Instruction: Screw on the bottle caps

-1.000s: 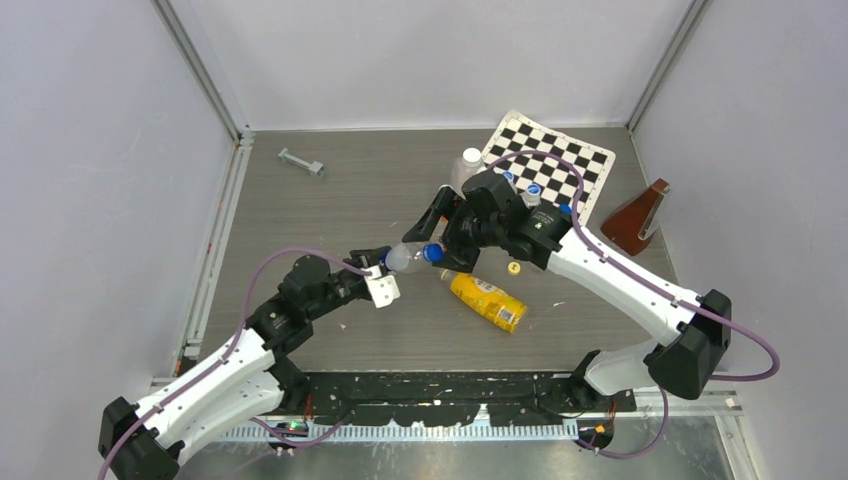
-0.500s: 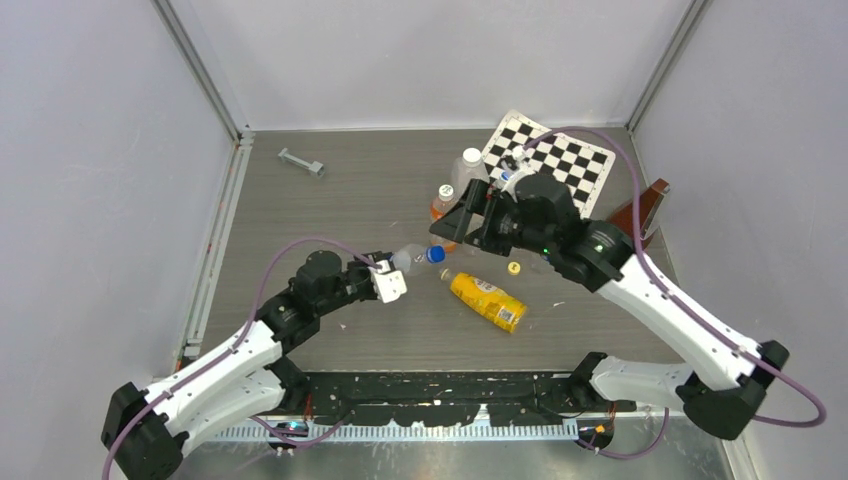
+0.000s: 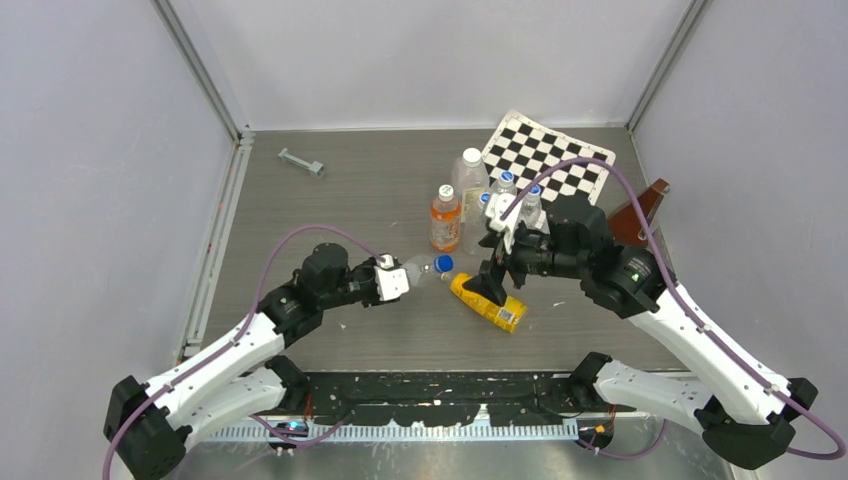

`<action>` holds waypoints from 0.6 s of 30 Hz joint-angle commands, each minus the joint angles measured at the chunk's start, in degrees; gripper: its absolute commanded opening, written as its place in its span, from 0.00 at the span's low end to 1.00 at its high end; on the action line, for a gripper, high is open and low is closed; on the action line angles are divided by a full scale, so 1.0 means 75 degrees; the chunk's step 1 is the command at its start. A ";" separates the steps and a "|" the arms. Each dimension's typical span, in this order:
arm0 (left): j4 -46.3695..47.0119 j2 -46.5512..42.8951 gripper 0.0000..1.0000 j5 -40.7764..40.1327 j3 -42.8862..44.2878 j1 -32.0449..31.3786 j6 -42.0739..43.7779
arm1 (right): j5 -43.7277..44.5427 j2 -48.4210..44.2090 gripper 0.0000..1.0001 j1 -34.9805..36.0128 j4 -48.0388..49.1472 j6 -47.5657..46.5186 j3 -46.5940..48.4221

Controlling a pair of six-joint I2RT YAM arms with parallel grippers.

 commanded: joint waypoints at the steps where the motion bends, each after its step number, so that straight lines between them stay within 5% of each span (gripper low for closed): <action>1: -0.0170 -0.0002 0.00 0.0584 0.0361 -0.0007 -0.0127 | -0.1265 -0.0114 0.91 0.0003 -0.0098 -0.3172 -0.0341; 13: -0.0393 -0.0027 0.00 0.1111 0.0440 -0.0013 -0.0028 | -0.1923 0.0708 0.83 0.0003 0.0068 -0.4810 -0.0213; 18: -0.0428 -0.0036 0.00 0.1133 0.0442 -0.0007 -0.0017 | -0.2115 0.0987 0.71 0.0003 0.0010 -0.5011 0.0012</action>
